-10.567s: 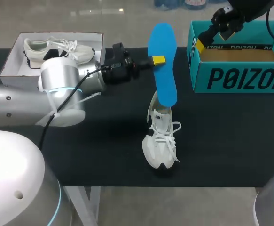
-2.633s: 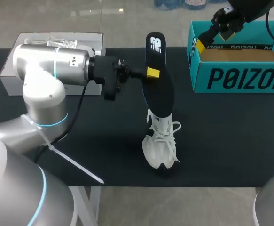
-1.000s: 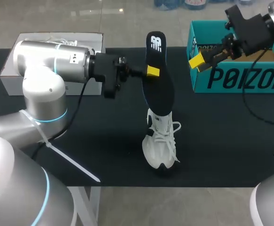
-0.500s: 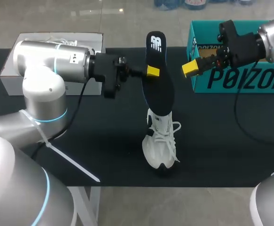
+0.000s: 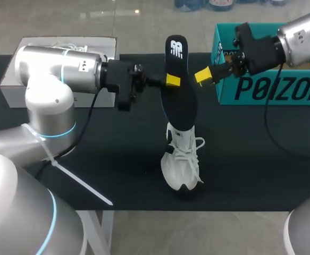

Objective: Take the shoe out of the shoebox, open the shoe tongue, remove and reinsert the insole, then place the shoe into the shoebox

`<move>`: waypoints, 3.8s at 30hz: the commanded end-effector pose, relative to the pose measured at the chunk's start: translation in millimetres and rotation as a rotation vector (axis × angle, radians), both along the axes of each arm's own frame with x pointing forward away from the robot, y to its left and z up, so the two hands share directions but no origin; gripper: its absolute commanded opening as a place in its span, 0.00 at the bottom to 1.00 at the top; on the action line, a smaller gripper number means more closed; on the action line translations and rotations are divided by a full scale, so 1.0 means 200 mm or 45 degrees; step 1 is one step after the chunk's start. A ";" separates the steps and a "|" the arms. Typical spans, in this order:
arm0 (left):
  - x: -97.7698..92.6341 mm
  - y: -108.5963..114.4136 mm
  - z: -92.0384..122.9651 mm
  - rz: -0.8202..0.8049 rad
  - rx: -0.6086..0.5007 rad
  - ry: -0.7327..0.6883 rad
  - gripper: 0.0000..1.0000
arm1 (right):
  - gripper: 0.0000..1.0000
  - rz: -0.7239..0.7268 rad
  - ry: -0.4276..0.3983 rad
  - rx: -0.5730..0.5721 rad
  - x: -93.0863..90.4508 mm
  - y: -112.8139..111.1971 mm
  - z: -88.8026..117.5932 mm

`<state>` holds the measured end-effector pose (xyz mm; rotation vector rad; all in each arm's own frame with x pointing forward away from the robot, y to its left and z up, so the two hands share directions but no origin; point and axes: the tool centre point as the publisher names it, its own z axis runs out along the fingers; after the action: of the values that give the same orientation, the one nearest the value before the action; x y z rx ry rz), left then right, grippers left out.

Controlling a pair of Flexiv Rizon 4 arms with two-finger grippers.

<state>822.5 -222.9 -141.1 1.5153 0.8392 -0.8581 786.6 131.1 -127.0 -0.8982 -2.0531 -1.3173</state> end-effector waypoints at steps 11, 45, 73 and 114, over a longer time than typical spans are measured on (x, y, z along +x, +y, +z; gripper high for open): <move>0.00 -0.01 0.00 0.004 -0.001 -0.003 0.00 | 1.00 0.023 0.025 0.034 0.02 0.15 -0.07; 0.00 -0.01 0.00 0.004 -0.001 -0.003 0.00 | 0.00 0.025 0.039 0.043 0.02 0.18 -0.08; -0.21 0.35 -0.04 0.038 0.097 0.750 1.00 | 0.00 -0.001 0.027 0.009 0.02 0.09 -0.06; -0.15 0.52 -0.07 0.188 0.392 1.180 1.00 | 0.00 -0.007 0.009 0.009 0.00 0.03 0.01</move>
<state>790.5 -118.3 -155.5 1.2460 1.7683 -1.3989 787.1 136.0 -124.6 -0.9015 -2.0400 -1.3228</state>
